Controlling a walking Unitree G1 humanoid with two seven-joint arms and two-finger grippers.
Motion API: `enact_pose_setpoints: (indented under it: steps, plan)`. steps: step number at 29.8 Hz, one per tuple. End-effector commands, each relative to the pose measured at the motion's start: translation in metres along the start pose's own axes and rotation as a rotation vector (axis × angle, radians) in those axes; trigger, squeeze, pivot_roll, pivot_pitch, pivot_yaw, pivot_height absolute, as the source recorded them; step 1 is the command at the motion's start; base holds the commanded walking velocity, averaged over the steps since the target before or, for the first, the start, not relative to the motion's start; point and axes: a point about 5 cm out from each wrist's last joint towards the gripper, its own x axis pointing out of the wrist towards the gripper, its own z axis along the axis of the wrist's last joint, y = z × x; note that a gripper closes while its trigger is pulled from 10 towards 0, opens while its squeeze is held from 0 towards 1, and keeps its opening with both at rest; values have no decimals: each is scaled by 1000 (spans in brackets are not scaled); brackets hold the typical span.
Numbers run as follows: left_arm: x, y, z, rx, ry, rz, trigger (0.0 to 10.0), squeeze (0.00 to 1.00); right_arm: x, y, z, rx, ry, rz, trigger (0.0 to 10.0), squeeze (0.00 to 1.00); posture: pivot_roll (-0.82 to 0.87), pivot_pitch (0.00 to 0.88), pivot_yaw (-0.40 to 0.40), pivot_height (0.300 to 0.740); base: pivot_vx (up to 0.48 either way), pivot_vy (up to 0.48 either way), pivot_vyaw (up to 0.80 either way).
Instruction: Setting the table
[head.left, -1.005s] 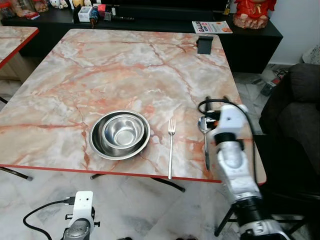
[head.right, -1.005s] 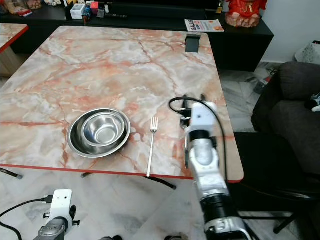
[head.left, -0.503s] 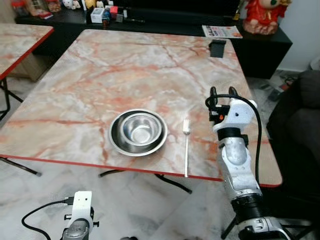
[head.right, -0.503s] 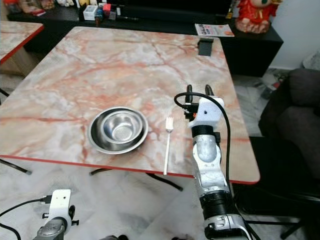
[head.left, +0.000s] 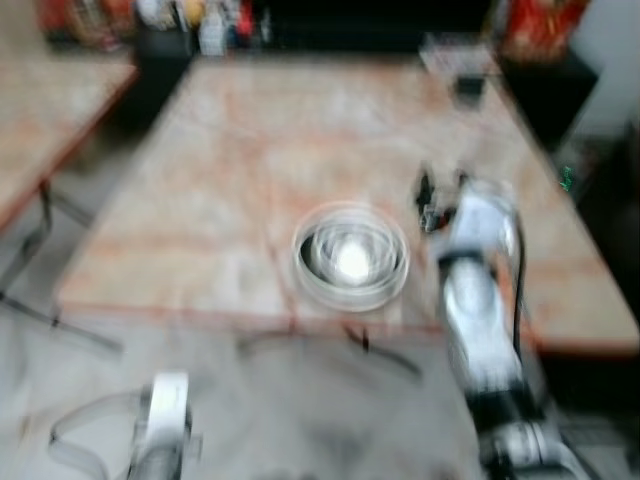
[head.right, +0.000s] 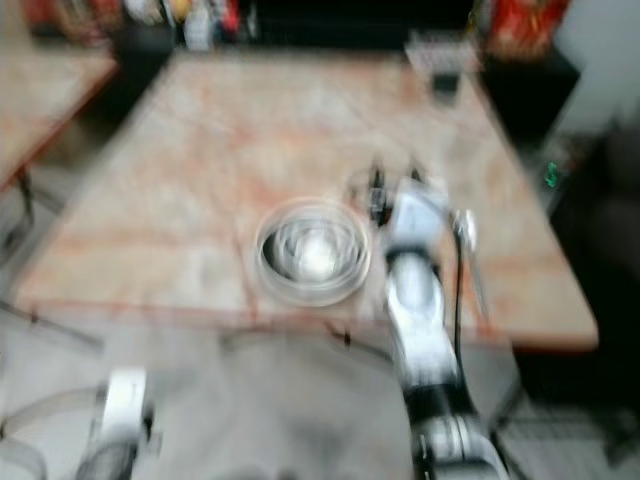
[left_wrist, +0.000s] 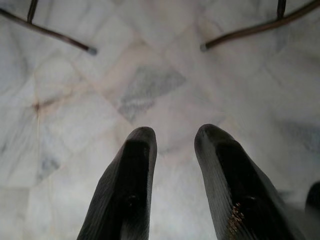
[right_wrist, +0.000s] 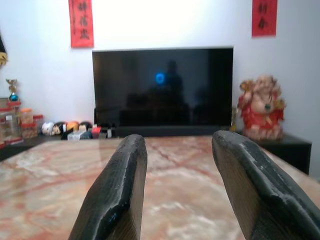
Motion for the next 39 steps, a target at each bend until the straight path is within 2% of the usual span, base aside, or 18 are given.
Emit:
enact_pose_setpoints:
  steps: [1, 13, 23, 28, 30, 32, 33, 34, 35, 36, 39]
  plan:
    - [-2, 4, -8, 9, 23, 8, 10000, 0, 2, 4, 5, 8, -21, 10, 10000, 0, 20, 86, -10, 740, 0, 480, 0]
    - [-2, 2, -7, 31, 19, -5, 10000, 0, -2, 13, 7, 20, -27, 30, 10000, 0, 10, 62, -11, 740, 0, 480, 0]
    - [-2, 2, -8, 36, 22, -11, 10000, 0, -10, 12, -2, 15, 3, 45, 10000, 0, 7, 47, -17, 740, 0, 480, 0]
    - [-2, 1, -9, 40, 23, -14, 10000, 0, -46, 1, -62, -51, 241, 66, 10000, 0, 12, 42, -16, 740, 0, 480, 0]
    - [-2, 1, -9, 40, 24, -14, 10000, 0, -52, -1, -70, -55, 280, 66, 10000, 0, 12, 42, -16, 740, 0, 480, 0]
    - [-3, 1, -10, 43, 25, -14, 10000, 0, -75, -10, -95, -86, 408, 61, 10000, 0, 16, 38, -15, 740, 0, 480, 0]
    - [-3, 2, -11, 44, 27, -13, 10000, 0, -83, -13, -103, -94, 449, 58, 10000, 0, 19, 36, -14, 740, 0, 480, 0]
    - [-3, 2, -11, 44, 27, -13, 10000, 0, -83, -13, -103, -94, 449, 58, 10000, 0, 19, 36, -14, 740, 0, 480, 0]
    - [-3, 3, -12, 45, 28, -11, 10000, 0, -97, -17, -113, -99, 509, 54, 10000, 0, 19, 35, -13, 740, 0, 480, 0]
    - [-3, 3, -12, 45, 28, -11, 10000, 0, -97, -17, -113, -99, 509, 54, 10000, 0, 19, 35, -13, 740, 0, 480, 0]
    - [-4, 4, -13, 48, 31, -10, 10000, 0, -120, -22, -130, -107, 614, 57, 10000, 0, 19, 29, -9, 740, 0, 480, 0]
